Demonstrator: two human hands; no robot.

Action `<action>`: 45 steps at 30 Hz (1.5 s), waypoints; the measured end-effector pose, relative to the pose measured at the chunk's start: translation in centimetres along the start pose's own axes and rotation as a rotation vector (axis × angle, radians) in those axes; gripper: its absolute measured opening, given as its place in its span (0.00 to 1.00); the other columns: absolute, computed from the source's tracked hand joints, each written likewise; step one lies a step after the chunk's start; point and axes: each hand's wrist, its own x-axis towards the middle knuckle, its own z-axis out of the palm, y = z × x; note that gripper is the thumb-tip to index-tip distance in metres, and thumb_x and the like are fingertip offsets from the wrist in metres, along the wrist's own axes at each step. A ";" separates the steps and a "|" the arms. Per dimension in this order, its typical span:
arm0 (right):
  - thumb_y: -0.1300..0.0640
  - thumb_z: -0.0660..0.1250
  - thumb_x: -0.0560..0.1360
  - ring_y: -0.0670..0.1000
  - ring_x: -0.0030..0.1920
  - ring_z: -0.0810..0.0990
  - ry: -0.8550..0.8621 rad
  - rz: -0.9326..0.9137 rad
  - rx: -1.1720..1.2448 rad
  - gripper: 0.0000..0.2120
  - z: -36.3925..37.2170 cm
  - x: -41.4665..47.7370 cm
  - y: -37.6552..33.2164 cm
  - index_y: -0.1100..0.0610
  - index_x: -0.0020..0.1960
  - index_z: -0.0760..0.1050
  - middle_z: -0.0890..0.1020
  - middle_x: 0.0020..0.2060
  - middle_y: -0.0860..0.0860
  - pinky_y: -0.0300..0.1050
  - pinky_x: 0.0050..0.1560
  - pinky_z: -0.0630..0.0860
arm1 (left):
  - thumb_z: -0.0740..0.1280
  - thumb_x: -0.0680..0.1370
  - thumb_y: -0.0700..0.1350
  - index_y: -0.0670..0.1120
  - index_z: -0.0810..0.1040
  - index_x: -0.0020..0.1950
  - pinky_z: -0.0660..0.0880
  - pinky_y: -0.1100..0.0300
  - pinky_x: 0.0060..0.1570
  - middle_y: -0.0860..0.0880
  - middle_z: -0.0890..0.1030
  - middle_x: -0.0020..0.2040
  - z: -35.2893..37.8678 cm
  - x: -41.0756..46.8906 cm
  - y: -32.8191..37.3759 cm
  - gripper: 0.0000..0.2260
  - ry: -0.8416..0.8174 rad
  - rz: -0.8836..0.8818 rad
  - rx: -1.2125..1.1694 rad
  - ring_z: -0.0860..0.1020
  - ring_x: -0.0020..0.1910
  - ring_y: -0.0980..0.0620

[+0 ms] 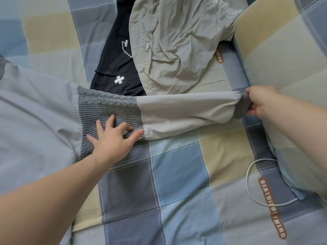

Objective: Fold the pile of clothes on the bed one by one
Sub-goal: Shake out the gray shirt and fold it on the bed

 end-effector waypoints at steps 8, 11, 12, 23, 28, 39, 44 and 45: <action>0.56 0.63 0.78 0.59 0.75 0.61 -0.012 -0.995 -0.922 0.24 7.1 -8.1 3.4 0.49 0.73 0.67 0.65 0.76 0.52 0.58 0.72 0.58 | 0.63 0.75 0.70 0.64 0.55 0.79 0.50 0.31 0.74 0.48 0.46 0.83 1.9 3.5 2.5 0.35 0.096 0.301 0.283 0.45 0.81 0.38; 0.49 0.58 0.82 0.55 0.80 0.50 -0.173 -1.086 -1.104 0.26 12.6 -8.9 4.6 0.44 0.79 0.58 0.54 0.81 0.47 0.60 0.76 0.47 | 0.58 0.68 0.79 0.67 0.41 0.79 0.41 0.31 0.74 0.51 0.36 0.82 3.2 4.9 2.1 0.45 0.044 0.283 0.340 0.37 0.80 0.40; 0.46 0.56 0.82 0.55 0.81 0.47 -0.174 -1.049 -1.158 0.27 13.9 -8.3 4.9 0.42 0.80 0.55 0.51 0.82 0.47 0.61 0.76 0.45 | 0.56 0.66 0.81 0.68 0.39 0.79 0.39 0.32 0.75 0.52 0.36 0.82 3.4 5.2 1.8 0.47 0.079 0.293 0.345 0.37 0.81 0.41; 0.39 0.49 0.83 0.56 0.81 0.48 0.096 -0.582 -1.075 0.30 8.9 1.4 5.7 0.48 0.81 0.50 0.48 0.82 0.50 0.65 0.77 0.48 | 0.48 0.69 0.81 0.66 0.44 0.80 0.40 0.36 0.76 0.53 0.43 0.83 4.5 5.9 0.7 0.42 0.262 0.363 0.377 0.41 0.81 0.44; 0.43 0.59 0.80 0.60 0.70 0.67 0.110 -0.516 -0.890 0.20 6.6 0.3 4.3 0.50 0.69 0.70 0.69 0.70 0.54 0.59 0.69 0.64 | 0.49 0.70 0.80 0.65 0.49 0.80 0.43 0.35 0.76 0.51 0.47 0.83 4.8 6.1 0.6 0.42 0.293 0.372 0.373 0.45 0.82 0.42; 0.34 0.60 0.77 0.57 0.59 0.77 0.011 -0.699 -1.196 0.18 7.8 -1.6 1.3 0.49 0.49 0.74 0.81 0.45 0.48 0.63 0.73 0.50 | 0.49 0.70 0.79 0.63 0.54 0.80 0.46 0.35 0.76 0.49 0.52 0.83 5.1 5.8 0.7 0.41 0.346 0.374 0.390 0.49 0.81 0.41; 0.46 0.68 0.78 0.56 0.63 0.73 -0.088 -0.799 -1.282 0.06 9.8 -2.2 1.6 0.42 0.54 0.79 0.76 0.53 0.49 0.57 0.68 0.57 | 0.49 0.71 0.79 0.63 0.54 0.80 0.46 0.36 0.76 0.50 0.52 0.83 5.1 5.8 0.7 0.40 0.348 0.376 0.396 0.49 0.81 0.42; 0.48 0.68 0.78 0.56 0.62 0.74 -0.096 -0.798 -1.253 0.03 9.8 -2.0 1.8 0.43 0.51 0.79 0.74 0.51 0.48 0.55 0.64 0.59 | 0.49 0.71 0.79 0.63 0.55 0.80 0.46 0.36 0.76 0.50 0.52 0.83 5.1 5.8 0.7 0.40 0.347 0.377 0.396 0.49 0.81 0.42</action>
